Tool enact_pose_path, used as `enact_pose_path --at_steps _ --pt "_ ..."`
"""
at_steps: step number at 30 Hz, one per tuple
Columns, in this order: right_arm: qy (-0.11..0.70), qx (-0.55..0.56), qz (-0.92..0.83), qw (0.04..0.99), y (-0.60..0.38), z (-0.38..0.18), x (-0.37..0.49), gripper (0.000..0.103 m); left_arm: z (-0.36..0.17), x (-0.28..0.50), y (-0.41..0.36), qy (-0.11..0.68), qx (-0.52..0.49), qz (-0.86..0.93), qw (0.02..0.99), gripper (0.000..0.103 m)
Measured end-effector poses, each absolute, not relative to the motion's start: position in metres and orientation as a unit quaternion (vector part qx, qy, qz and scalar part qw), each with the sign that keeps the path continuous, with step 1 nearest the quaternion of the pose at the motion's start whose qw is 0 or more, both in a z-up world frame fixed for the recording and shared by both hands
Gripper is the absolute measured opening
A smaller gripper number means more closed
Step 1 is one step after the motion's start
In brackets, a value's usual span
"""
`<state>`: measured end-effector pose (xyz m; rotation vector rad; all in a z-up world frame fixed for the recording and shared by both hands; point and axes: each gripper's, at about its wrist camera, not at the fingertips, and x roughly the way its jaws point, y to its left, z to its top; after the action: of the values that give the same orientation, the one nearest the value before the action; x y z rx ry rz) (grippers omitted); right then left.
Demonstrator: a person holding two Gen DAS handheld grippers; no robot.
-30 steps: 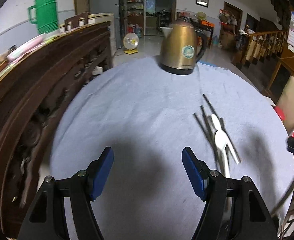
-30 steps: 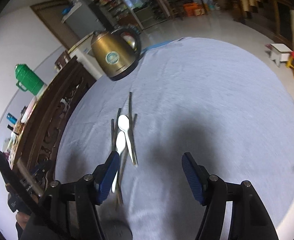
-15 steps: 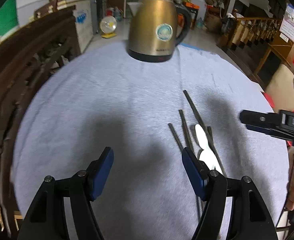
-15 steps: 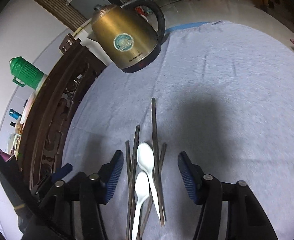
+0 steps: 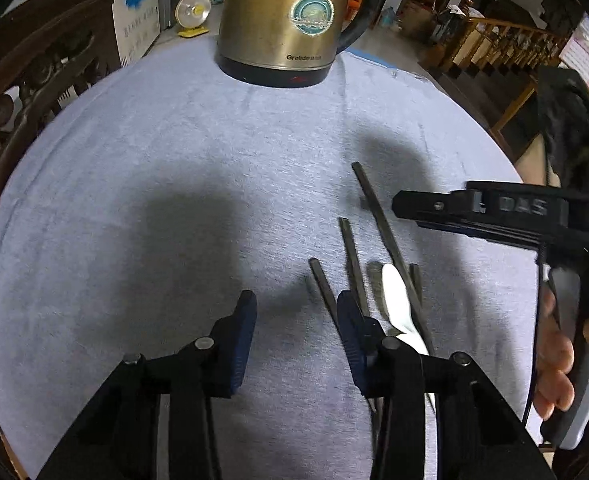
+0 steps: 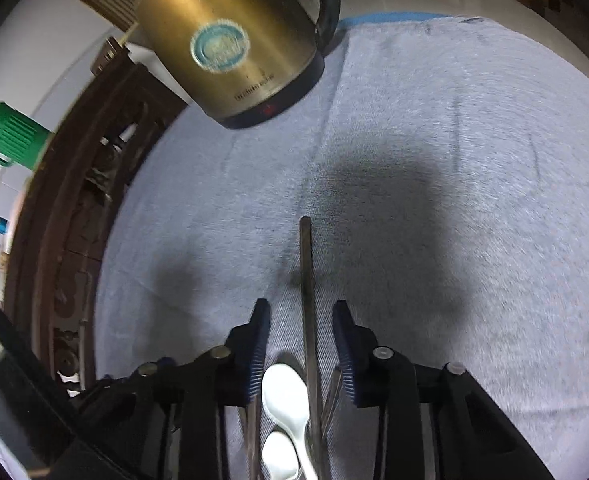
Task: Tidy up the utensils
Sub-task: 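Close the right tool on a dark chopstick while the left tool grasps another, then lift both held chopsticks upright off the cloth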
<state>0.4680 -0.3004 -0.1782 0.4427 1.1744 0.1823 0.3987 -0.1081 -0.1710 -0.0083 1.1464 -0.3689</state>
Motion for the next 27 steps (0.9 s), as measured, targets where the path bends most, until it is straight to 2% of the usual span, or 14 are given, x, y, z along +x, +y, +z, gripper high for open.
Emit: enact_pose_path --at_steps 4,7,9,10,11,12,18,27 --pt "0.567 0.194 0.074 0.797 -0.293 -0.191 0.484 0.030 -0.172 0.402 -0.102 0.537 0.004 -0.172 0.826 0.043" --pt "0.571 0.163 0.065 0.802 -0.284 -0.194 0.489 0.021 -0.168 0.403 -0.099 0.533 0.009 -0.175 0.828 0.043" --pt "0.574 0.148 0.060 0.803 -0.281 -0.195 0.491 0.007 -0.165 0.404 -0.101 0.530 0.014 -0.176 0.830 0.041" --pt "0.576 0.142 0.060 0.803 -0.282 -0.196 0.491 0.007 -0.163 0.404 -0.101 0.529 0.014 -0.178 0.830 0.037" --pt "0.573 0.141 0.059 0.805 -0.282 -0.195 0.490 0.007 -0.162 0.406 -0.103 0.531 0.013 -0.183 0.827 0.029" --pt "0.567 0.137 0.053 0.810 -0.283 -0.195 0.488 0.007 -0.162 0.408 -0.104 0.534 0.011 -0.188 0.824 0.026" --pt "0.523 0.190 0.055 0.829 -0.325 -0.179 0.457 0.007 -0.159 0.422 -0.123 0.551 0.001 -0.208 0.808 0.026" --pt "0.493 0.230 0.068 0.836 -0.362 -0.170 0.396 0.007 -0.183 0.451 -0.158 0.602 -0.003 -0.193 0.775 0.025"
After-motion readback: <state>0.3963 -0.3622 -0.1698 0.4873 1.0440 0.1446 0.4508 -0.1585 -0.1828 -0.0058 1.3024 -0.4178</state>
